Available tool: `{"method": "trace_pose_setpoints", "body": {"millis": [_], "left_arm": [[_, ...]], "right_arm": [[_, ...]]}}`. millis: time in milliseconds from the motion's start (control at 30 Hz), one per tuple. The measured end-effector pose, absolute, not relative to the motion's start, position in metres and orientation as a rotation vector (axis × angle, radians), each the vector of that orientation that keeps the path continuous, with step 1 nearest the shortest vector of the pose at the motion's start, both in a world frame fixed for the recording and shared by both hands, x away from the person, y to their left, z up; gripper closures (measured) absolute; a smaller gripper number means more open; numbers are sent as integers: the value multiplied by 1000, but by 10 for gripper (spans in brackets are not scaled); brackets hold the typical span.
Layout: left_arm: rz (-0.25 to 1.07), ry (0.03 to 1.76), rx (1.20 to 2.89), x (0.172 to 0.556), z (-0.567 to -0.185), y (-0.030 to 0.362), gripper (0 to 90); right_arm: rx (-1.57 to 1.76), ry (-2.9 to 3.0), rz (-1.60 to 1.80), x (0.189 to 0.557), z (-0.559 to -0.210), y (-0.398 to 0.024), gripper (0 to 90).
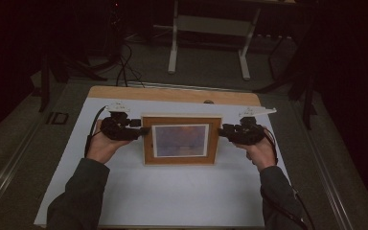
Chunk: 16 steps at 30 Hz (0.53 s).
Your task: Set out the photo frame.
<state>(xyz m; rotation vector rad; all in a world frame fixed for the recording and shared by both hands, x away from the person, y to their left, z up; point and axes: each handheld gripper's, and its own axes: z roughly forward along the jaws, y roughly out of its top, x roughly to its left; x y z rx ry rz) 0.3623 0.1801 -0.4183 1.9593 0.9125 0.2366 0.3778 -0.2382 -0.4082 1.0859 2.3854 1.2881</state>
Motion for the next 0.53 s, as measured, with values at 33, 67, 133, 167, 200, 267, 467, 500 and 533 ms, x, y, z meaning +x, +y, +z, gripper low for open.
{"method": "trace_pose_setpoints", "body": {"millis": [33, 67, 133, 167, 200, 267, 467, 500, 533], "left_arm": [[238, 914, 1955, 361, -418, 183, 494], [238, 914, 1955, 361, -418, 183, 495], [244, 926, 1941, 358, -417, 188, 499], [243, 937, 1922, 355, -417, 193, 499], [243, 937, 1922, 355, -417, 193, 500], [248, 951, 1906, 352, -417, 199, 501], [265, 1005, 1885, 343, -425, 214, 503], [289, 1045, 1890, 340, -430, 218, 503], [289, 1045, 1890, 340, -430, 218, 502]], "right_arm": [[1086, 2388, 1282, 377, -408, -239, 652], [1084, 2390, 1276, 376, -408, -240, 668], [1089, 2383, 1270, 376, -408, -243, 715], [1093, 2381, 1271, 376, -408, -244, 743], [1093, 2381, 1271, 376, -408, -244, 743], [1100, 2380, 1265, 375, -409, -246, 779], [1140, 2374, 1233, 377, -419, -251, 869], [1155, 2369, 1226, 377, -421, -252, 875], [1155, 2369, 1226, 377, -421, -252, 875]]}}
